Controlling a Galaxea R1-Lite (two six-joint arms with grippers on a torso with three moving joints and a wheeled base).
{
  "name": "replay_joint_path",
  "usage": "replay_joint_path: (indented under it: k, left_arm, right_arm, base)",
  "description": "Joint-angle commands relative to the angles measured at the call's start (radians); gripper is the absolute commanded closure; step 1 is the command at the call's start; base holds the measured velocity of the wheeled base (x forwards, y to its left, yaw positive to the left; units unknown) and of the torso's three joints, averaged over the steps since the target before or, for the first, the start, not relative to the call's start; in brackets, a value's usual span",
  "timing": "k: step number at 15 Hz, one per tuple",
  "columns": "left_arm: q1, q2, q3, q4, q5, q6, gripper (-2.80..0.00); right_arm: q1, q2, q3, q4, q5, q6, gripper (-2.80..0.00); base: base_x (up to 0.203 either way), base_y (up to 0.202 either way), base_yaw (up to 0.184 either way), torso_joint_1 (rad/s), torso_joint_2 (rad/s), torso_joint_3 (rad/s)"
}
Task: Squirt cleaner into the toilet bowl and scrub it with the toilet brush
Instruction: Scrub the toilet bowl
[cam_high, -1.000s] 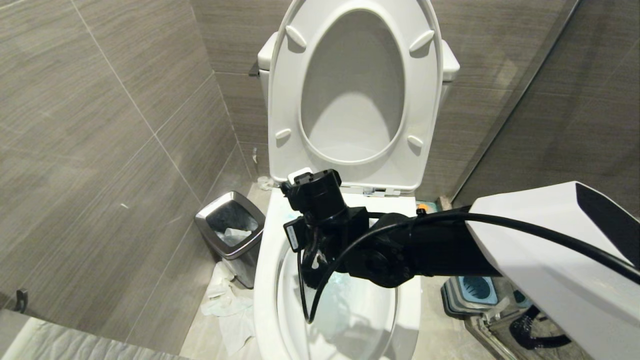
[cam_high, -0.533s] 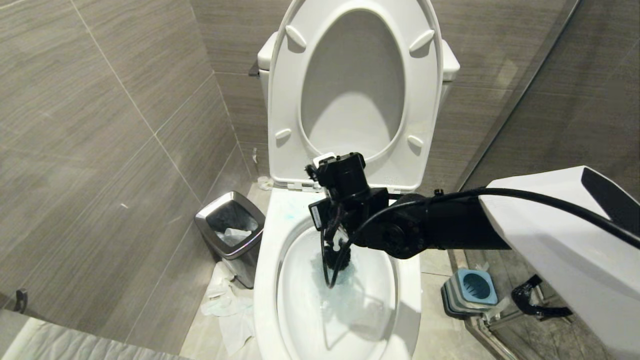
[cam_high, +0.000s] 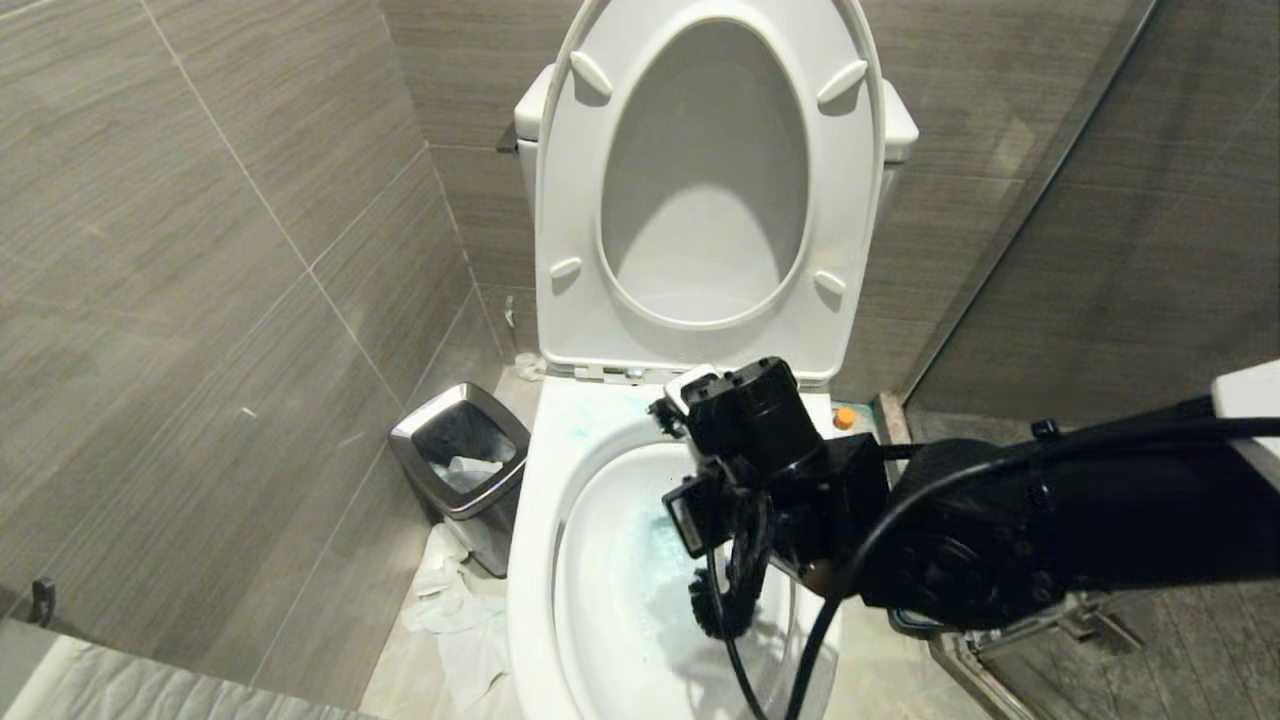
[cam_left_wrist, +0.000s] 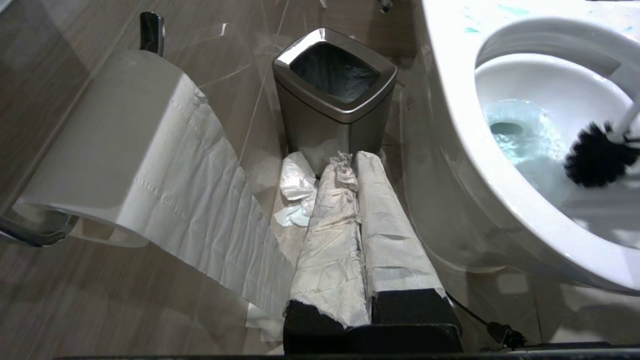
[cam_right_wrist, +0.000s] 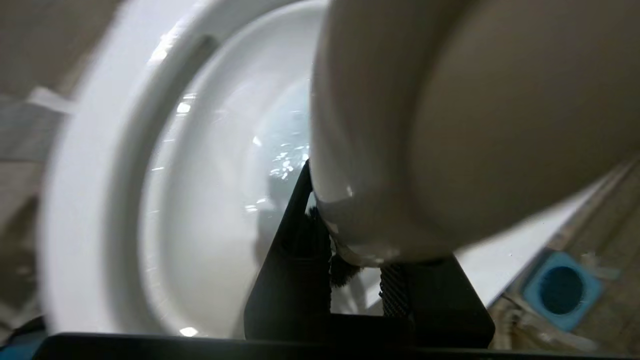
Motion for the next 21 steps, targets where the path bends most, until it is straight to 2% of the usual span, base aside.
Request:
replay_joint_path:
  k: [1, 4, 7, 11, 14, 17, 21]
  left_arm:
    - [0.001, 0.002, 0.002, 0.0, 0.0, 0.0, 0.0]
    - [0.001, 0.002, 0.002, 0.0, 0.0, 0.0, 0.0]
    - [0.001, 0.002, 0.002, 0.0, 0.0, 0.0, 0.0]
    - [0.001, 0.002, 0.002, 0.0, 0.0, 0.0, 0.0]
    - [0.001, 0.002, 0.002, 0.0, 0.0, 0.0, 0.0]
    - [0.001, 0.002, 0.002, 0.0, 0.0, 0.0, 0.0]
    - [0.001, 0.002, 0.002, 0.0, 0.0, 0.0, 0.0]
  right_arm:
    - [0.069, -0.059, 0.035, -0.002, -0.002, 0.034, 0.0]
    - [0.163, -0.021, -0.008, -0.004, -0.002, 0.093, 0.0]
    - [0.173, 0.084, -0.153, -0.003, -0.003, 0.117, 0.0]
    - [0.107, 0.262, -0.423, 0.002, -0.011, 0.115, 0.0]
    - [0.013, 0.355, -0.599, 0.047, -0.014, 0.107, 0.0]
    - [-0.08, 0.34, -0.601, 0.062, -0.014, 0.109, 0.0]
    - [-0.151, 0.223, -0.467, 0.062, -0.008, 0.11, 0.0]
  base:
    - [0.0, 0.0, 0.0, 0.0, 0.0, 0.0]
    - [0.0, 0.0, 0.0, 0.0, 0.0, 0.0]
    - [0.0, 0.0, 0.0, 0.0, 0.0, 0.0]
    - [0.0, 0.0, 0.0, 0.0, 0.0, 0.0]
    - [0.0, 0.0, 0.0, 0.0, 0.0, 0.0]
    - [0.0, 0.0, 0.0, 0.0, 0.0, 0.0]
    - [0.0, 0.0, 0.0, 0.0, 0.0, 0.0]
